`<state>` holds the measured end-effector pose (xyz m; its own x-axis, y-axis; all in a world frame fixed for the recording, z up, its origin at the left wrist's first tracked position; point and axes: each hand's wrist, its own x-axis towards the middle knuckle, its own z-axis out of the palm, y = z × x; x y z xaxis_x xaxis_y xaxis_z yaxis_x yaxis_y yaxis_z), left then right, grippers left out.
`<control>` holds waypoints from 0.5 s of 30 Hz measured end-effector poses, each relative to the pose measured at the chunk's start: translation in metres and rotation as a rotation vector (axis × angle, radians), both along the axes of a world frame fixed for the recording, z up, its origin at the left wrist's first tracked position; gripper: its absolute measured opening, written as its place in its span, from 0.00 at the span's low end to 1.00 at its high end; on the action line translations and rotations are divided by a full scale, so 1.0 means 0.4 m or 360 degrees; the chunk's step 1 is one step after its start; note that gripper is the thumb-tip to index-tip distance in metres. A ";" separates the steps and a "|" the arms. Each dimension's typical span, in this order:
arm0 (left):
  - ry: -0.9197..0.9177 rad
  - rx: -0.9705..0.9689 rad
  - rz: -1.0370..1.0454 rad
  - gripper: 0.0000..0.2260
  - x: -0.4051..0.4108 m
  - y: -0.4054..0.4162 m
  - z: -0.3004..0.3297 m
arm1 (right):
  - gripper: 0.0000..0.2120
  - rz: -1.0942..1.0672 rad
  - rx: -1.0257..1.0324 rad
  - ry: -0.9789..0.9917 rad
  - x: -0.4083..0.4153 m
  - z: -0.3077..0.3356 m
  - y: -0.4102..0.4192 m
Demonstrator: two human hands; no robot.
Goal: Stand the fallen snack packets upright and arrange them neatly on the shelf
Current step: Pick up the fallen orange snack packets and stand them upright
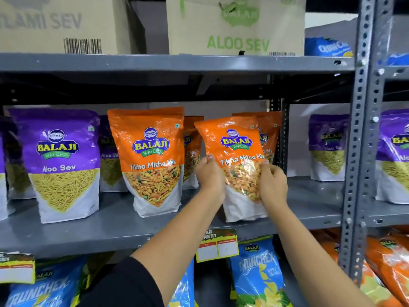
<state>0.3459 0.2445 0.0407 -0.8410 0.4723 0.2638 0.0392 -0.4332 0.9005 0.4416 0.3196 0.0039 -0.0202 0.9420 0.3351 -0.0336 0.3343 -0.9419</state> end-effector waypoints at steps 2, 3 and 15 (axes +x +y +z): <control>0.0158 0.0107 0.0015 0.15 0.000 -0.020 0.017 | 0.23 0.0378 -0.0172 0.0415 -0.001 0.005 0.009; 0.0236 0.0134 0.0012 0.15 -0.001 -0.029 0.019 | 0.22 0.0482 -0.0187 0.0497 0.001 0.005 0.014; 0.0172 0.0249 0.0219 0.15 -0.019 0.047 -0.007 | 0.52 0.0794 0.0250 -0.0276 0.048 0.008 0.079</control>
